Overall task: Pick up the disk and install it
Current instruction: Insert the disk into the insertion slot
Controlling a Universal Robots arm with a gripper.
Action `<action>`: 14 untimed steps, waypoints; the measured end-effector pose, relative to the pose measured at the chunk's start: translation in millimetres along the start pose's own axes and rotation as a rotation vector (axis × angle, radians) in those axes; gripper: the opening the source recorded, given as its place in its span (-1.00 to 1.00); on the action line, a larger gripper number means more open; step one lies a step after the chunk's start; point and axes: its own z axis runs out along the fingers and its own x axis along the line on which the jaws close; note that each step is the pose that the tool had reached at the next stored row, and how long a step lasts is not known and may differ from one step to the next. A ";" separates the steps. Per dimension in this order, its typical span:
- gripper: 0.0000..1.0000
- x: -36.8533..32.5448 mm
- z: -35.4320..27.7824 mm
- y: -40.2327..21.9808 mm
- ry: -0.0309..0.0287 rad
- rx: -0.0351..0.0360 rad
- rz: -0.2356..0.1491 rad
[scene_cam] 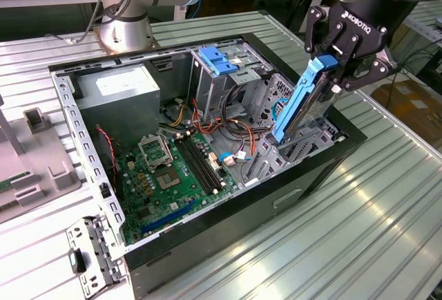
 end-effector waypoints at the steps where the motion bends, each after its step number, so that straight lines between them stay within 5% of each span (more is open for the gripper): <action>1: -0.26 -0.9 1.0 0.6 0.0000 0.0000 0.000; 14: -0.26 -1.6 15.6 2.7 0.0001 0.0000 0.000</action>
